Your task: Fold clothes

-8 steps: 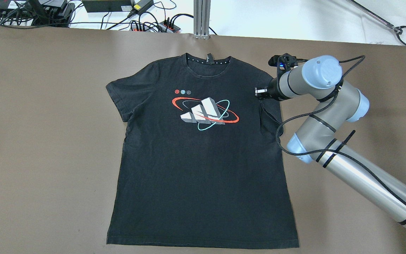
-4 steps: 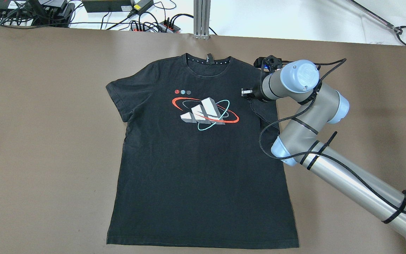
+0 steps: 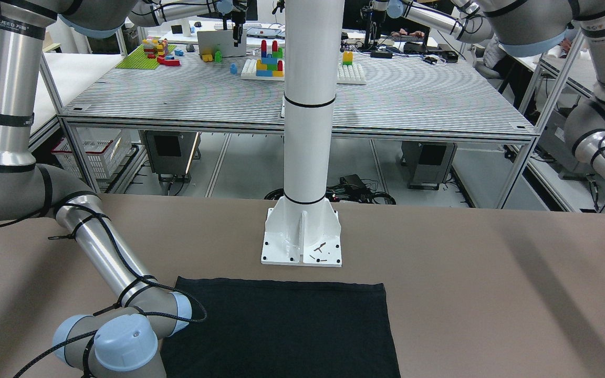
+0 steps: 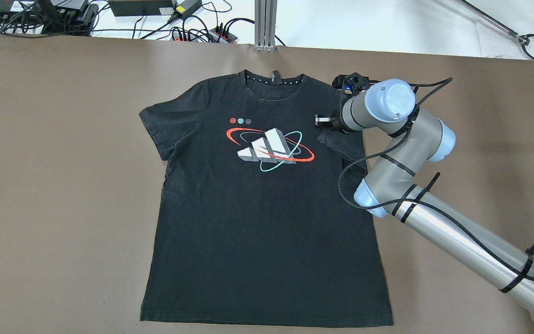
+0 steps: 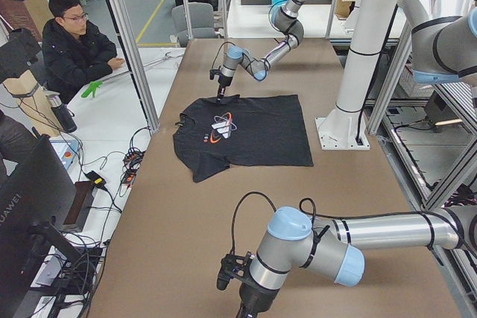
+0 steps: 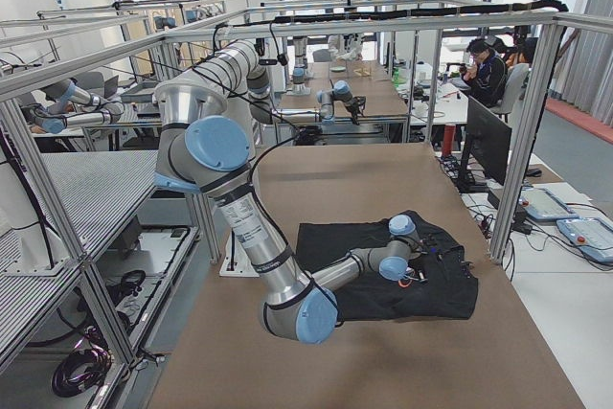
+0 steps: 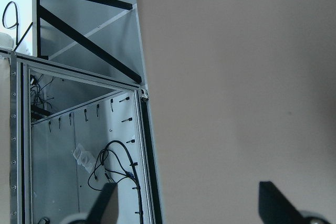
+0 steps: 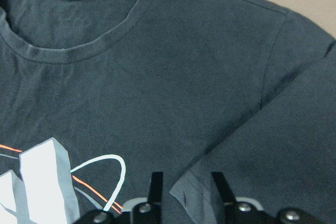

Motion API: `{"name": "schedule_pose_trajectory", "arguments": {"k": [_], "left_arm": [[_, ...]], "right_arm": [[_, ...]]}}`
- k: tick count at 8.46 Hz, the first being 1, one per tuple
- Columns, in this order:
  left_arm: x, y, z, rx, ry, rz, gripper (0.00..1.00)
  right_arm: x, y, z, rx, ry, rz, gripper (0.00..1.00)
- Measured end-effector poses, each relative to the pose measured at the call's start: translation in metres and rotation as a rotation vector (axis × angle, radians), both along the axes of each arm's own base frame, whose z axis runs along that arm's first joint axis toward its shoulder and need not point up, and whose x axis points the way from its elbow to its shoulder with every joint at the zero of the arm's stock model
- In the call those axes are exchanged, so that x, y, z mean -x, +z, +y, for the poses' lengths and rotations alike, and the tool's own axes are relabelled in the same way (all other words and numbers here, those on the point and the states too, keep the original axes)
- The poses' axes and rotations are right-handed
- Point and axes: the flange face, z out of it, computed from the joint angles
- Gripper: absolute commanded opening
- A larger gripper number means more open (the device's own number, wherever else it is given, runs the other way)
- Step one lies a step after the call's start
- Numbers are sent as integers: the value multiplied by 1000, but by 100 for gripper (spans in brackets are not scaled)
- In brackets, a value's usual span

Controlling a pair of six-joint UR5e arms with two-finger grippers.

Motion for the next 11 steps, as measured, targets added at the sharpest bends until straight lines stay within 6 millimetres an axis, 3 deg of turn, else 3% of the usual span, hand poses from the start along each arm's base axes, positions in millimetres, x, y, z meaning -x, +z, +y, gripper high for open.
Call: {"name": "schedule_pose_trajectory", "arguments": {"k": [4, 8, 11], "left_arm": [[-10, -5, -3, 5, -14, 110, 94], [-15, -9, -7, 5, -22, 135, 94], [-16, -11, -8, 2, -21, 137, 94]], "right_arm": [[-11, 37, 13, 20, 2, 23, 95], [-3, 55, 75, 12, -60, 3, 95], [-19, 75, 101, 22, -76, 8, 95]]}}
